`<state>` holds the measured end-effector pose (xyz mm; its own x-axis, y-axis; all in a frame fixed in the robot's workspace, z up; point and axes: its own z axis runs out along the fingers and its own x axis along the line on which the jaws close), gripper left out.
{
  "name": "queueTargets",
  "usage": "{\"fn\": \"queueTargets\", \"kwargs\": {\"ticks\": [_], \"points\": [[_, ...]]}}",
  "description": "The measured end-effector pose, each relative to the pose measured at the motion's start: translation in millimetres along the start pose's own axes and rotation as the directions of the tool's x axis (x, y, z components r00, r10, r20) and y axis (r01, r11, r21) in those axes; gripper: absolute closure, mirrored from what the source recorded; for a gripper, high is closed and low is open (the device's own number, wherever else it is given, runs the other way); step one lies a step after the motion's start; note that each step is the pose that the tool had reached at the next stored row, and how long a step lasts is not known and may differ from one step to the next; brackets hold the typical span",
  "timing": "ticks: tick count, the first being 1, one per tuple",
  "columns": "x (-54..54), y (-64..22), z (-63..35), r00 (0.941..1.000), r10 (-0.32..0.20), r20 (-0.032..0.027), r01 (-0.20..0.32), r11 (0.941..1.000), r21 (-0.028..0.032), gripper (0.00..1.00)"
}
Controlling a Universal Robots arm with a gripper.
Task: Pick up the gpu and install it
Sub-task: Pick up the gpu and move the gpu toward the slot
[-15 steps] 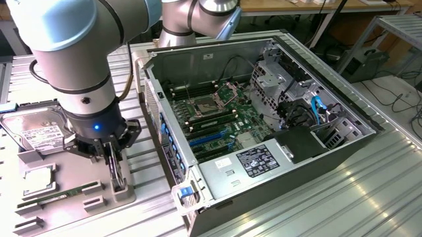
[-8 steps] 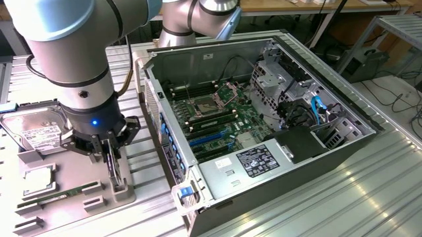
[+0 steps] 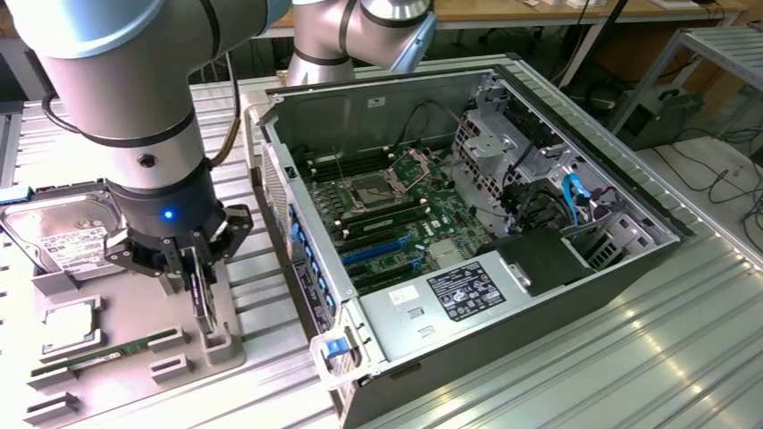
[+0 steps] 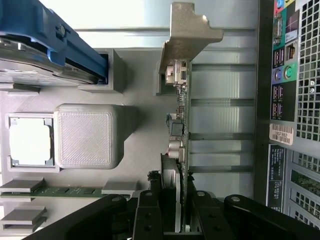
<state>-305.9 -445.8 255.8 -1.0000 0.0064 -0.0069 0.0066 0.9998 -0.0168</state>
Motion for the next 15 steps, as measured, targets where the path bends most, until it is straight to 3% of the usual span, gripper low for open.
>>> {"fn": "queueTargets", "kwargs": {"ticks": [10,11,15], "points": [[-0.1,-0.1,-8.9,1.0000,0.000,0.0000,0.000,1.0000,-0.0002,0.72],[-0.1,-0.3,-17.0,1.0000,0.000,0.0001,0.000,1.0000,-0.0002,0.72],[-0.2,-0.4,-21.8,1.0000,0.000,0.0001,0.000,1.0000,-0.0002,0.72]]}}
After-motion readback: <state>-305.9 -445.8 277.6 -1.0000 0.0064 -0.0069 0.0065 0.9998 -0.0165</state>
